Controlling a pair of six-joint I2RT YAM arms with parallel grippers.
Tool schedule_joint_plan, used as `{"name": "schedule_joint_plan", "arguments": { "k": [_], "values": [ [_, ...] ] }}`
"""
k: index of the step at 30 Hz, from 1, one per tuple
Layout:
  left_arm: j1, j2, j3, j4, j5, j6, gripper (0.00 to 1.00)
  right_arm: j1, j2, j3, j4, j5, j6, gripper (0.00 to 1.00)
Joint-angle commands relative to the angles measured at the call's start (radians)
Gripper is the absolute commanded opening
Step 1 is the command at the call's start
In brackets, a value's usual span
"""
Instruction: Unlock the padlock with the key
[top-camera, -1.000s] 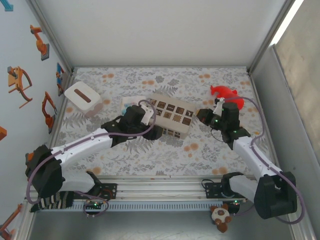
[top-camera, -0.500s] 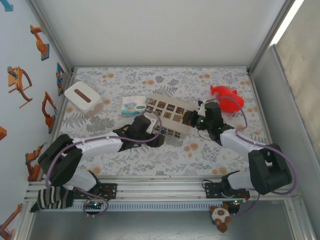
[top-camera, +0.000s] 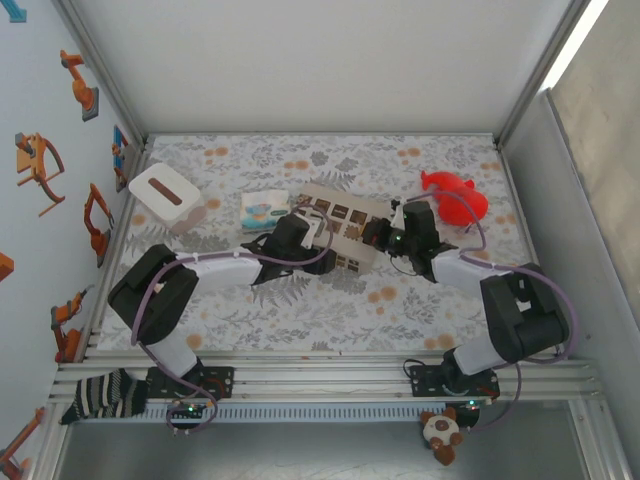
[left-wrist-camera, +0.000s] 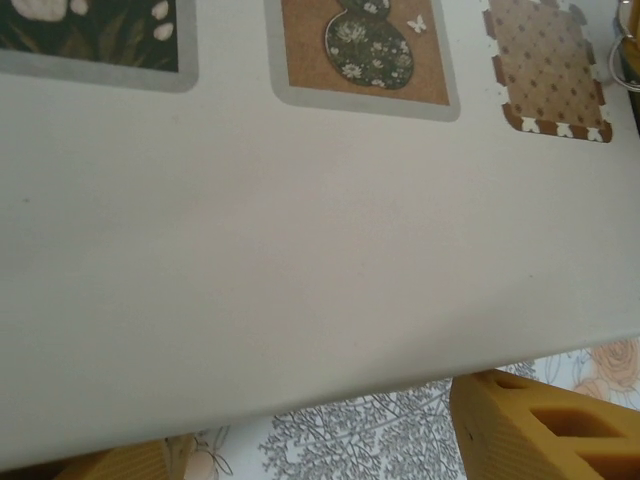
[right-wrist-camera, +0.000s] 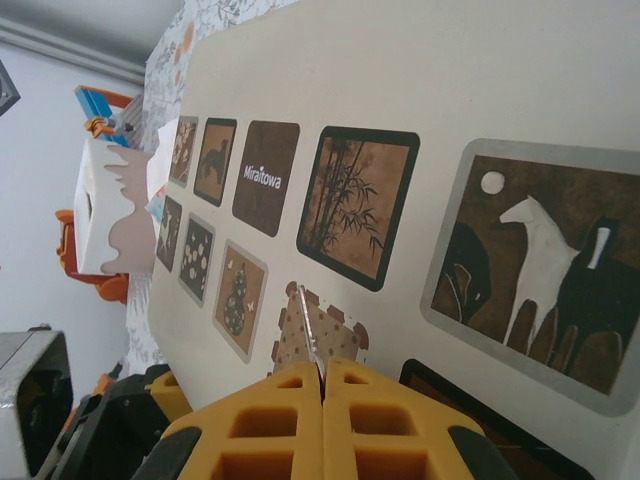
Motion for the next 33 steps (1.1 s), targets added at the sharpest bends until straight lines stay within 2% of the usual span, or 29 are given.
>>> {"name": "schedule_joint_plan", "arguments": {
  "k": [1,7,13,19,26,33],
  "values": [
    [0.042,0.025,0.04,0.047,0.025,0.042,0.67,-0.012,0.036,0.021,-0.017,0.013,-0.027,0.0],
    [0.062,0.044,0.079,0.008,0.055,0.11,0.67,-0.017,0.062,0.063,-0.061,0.016,-0.069,0.0],
    [0.06,-0.039,-0.034,0.046,0.06,0.108,0.67,-0.018,0.058,0.069,-0.063,0.012,-0.089,0.0],
    [0.038,-0.154,-0.116,0.029,-0.003,0.135,0.67,-0.018,0.03,0.084,-0.092,0.001,-0.127,0.0],
    [0.021,-0.25,-0.177,0.019,-0.052,0.151,0.68,-0.018,-0.029,0.11,-0.151,0.044,-0.158,0.0],
    [0.004,-0.272,-0.2,0.062,-0.054,0.177,0.68,-0.018,-0.076,0.247,-0.267,0.014,-0.22,0.0]
  ]
}}
